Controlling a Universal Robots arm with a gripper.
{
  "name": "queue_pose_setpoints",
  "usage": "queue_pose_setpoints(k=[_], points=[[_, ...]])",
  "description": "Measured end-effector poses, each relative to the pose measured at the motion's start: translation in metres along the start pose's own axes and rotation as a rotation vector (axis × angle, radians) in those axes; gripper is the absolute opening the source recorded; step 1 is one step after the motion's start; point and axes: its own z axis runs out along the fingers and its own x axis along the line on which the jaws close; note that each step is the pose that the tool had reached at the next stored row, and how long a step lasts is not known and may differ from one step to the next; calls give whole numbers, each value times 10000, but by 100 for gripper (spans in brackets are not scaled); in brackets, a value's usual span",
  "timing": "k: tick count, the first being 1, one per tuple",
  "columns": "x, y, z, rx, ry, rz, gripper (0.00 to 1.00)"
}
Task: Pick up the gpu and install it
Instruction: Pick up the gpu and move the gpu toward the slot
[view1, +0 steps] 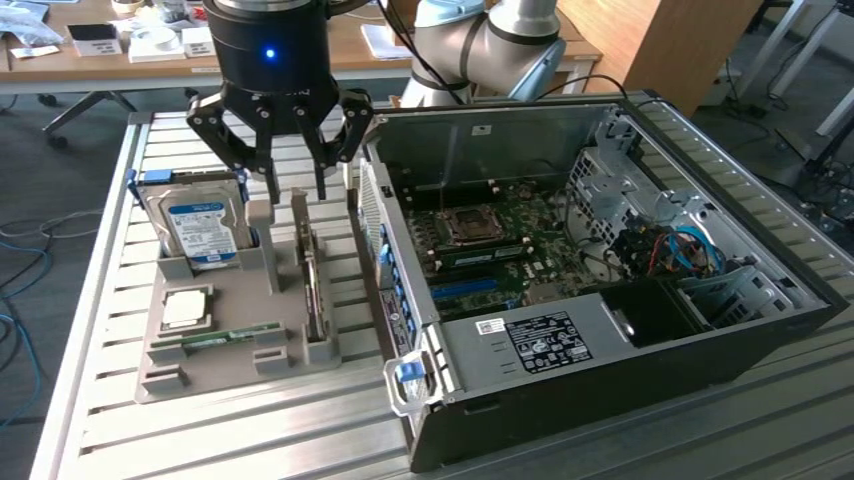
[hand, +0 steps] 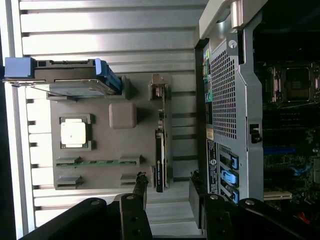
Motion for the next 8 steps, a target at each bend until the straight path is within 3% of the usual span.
queue_pose_setpoints(k=[8], points=[[0,-1,23,2,2,0,47]])
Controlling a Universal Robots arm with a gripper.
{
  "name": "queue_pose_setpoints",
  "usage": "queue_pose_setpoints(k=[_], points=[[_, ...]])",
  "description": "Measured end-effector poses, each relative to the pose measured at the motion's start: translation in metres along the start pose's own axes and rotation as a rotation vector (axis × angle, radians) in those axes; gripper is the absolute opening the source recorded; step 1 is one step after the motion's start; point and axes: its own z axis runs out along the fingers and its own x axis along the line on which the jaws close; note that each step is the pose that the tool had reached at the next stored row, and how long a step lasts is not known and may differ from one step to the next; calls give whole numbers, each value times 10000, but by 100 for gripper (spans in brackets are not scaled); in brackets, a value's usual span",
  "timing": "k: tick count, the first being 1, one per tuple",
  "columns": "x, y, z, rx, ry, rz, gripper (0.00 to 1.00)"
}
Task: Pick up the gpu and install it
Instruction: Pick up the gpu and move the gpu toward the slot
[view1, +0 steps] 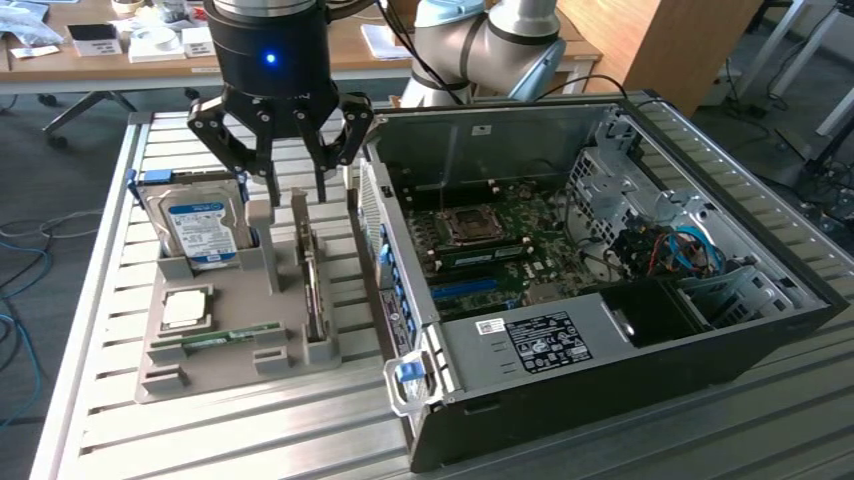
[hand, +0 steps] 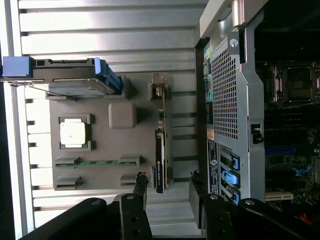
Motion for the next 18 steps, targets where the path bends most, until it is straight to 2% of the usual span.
queue_pose_setpoints(k=[10,18], points=[[0,0,11,1,1,0,47],[2,-3,71,1,2,0,47]])
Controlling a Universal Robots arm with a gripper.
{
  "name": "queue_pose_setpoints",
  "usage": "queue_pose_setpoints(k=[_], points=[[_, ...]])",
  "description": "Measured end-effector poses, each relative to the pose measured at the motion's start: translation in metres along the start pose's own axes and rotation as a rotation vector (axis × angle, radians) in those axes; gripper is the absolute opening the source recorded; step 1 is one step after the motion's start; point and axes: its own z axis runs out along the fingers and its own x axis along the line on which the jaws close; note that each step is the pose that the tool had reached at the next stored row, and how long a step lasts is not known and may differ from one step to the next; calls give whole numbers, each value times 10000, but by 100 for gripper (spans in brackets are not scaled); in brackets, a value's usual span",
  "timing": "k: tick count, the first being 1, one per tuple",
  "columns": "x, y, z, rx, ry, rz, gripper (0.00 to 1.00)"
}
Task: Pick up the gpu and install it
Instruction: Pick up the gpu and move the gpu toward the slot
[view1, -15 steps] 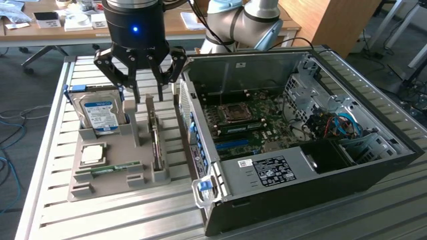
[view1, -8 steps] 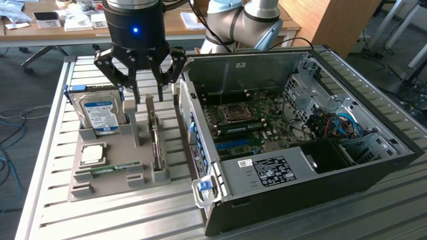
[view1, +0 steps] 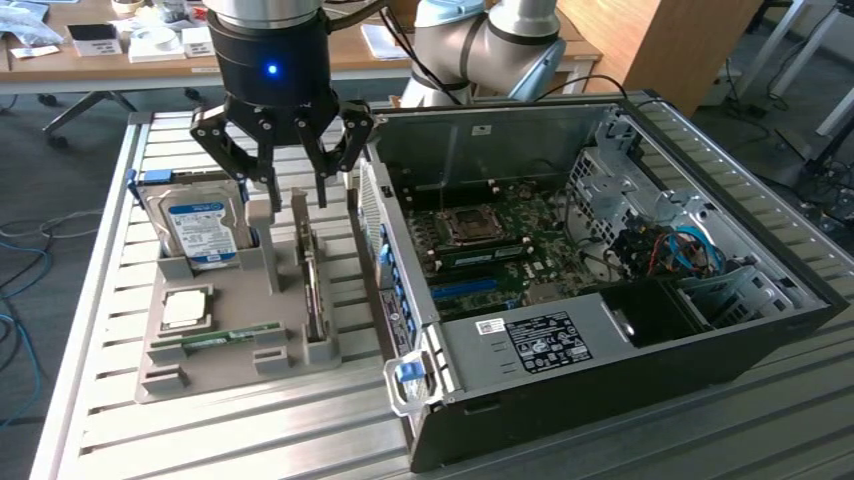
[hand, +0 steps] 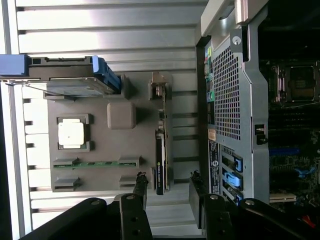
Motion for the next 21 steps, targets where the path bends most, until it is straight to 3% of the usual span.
queue_pose_setpoints(k=[21], points=[[1,-3,67,-1,-2,-1,47]])
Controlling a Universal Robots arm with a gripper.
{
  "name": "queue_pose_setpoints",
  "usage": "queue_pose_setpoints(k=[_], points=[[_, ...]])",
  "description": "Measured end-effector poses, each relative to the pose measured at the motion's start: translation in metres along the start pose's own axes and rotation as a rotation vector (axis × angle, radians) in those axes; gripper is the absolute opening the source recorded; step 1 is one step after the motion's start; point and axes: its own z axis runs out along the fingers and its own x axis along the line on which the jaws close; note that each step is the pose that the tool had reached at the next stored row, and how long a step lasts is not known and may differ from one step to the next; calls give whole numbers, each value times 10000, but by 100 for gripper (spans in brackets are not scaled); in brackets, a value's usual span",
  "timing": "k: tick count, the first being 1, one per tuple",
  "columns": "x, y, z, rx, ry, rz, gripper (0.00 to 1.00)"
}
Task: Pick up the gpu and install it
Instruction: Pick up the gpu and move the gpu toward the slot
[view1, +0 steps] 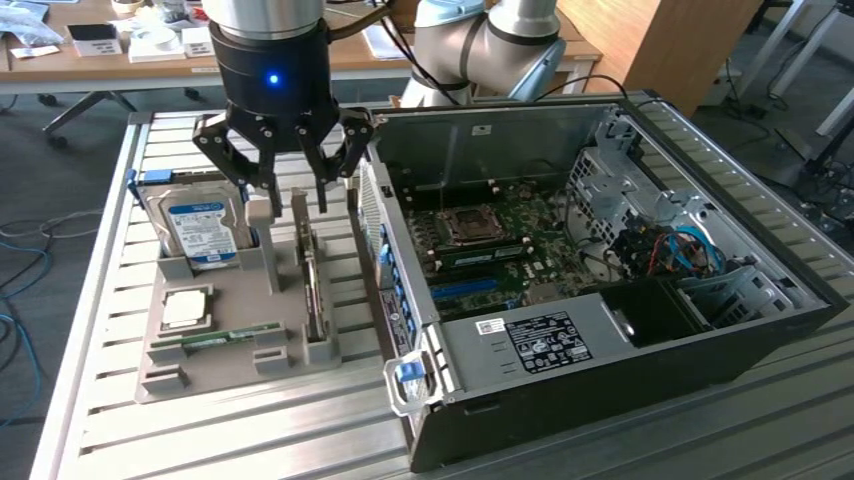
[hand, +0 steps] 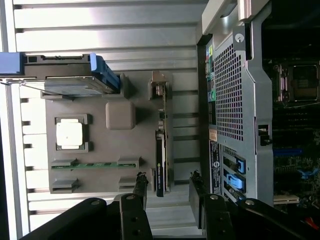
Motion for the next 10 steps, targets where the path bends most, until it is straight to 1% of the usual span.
queue_pose_setpoints(k=[4,10], points=[[0,0,1,0,0,0,47],[1,-2,44,-1,0,0,47]])
